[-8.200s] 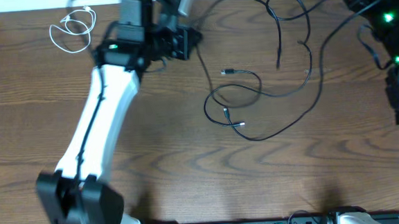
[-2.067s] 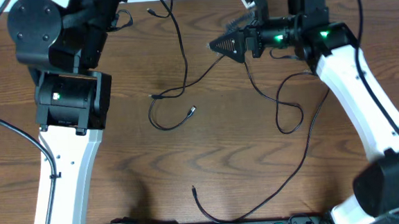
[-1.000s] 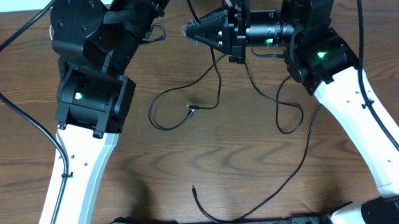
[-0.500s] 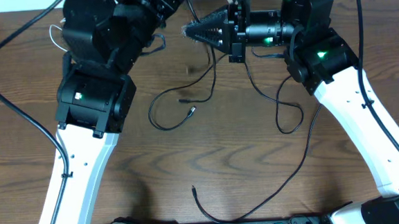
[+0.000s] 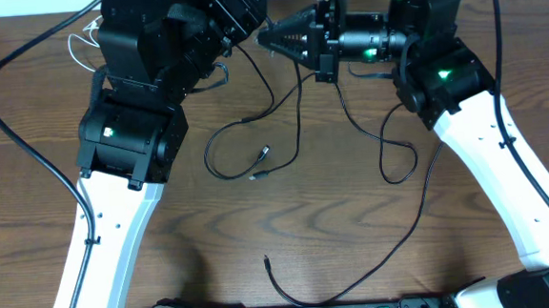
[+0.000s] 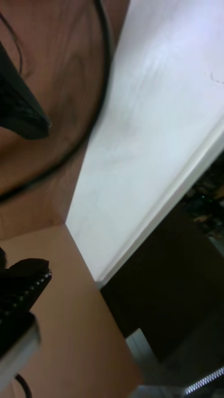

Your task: Untangle cables

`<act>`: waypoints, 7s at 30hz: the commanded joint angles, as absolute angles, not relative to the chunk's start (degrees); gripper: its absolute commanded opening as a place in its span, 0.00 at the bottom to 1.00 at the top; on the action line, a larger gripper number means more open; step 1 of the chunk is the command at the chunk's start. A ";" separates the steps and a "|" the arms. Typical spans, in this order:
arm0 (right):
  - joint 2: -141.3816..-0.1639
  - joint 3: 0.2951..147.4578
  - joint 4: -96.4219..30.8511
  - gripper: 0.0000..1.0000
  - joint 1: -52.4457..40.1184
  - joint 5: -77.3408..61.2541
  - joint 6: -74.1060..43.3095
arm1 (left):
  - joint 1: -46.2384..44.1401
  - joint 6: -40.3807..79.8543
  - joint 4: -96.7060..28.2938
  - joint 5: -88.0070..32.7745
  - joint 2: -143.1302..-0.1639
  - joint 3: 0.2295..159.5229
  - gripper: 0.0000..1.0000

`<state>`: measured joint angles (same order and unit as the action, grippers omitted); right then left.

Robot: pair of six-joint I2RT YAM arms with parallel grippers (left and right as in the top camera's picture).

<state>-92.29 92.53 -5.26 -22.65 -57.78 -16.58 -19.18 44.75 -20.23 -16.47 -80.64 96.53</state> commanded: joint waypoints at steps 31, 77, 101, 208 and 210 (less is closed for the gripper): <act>-92.20 92.88 -3.64 0.01 -23.35 -57.39 -19.73 | -19.11 47.05 -21.87 -24.12 -80.88 97.43 0.31; -92.20 92.88 -23.46 0.99 -7.42 -56.90 -15.81 | -17.10 48.99 2.61 -8.69 -80.62 97.43 0.08; -92.20 92.88 -47.46 0.99 -1.65 -46.13 -1.37 | 2.33 46.78 -8.62 -6.20 -86.76 97.43 0.07; -92.20 92.88 -55.99 0.99 -7.94 -33.10 -1.37 | 37.15 15.68 -13.74 -5.30 -105.69 96.73 0.87; -92.20 92.88 -56.16 0.99 -7.94 -33.10 -1.37 | 37.15 15.75 -17.10 -7.97 -104.20 96.73 0.87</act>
<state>-92.31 92.53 -55.83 -7.49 -33.30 -2.31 37.26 14.61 -13.78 -4.80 -104.62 96.84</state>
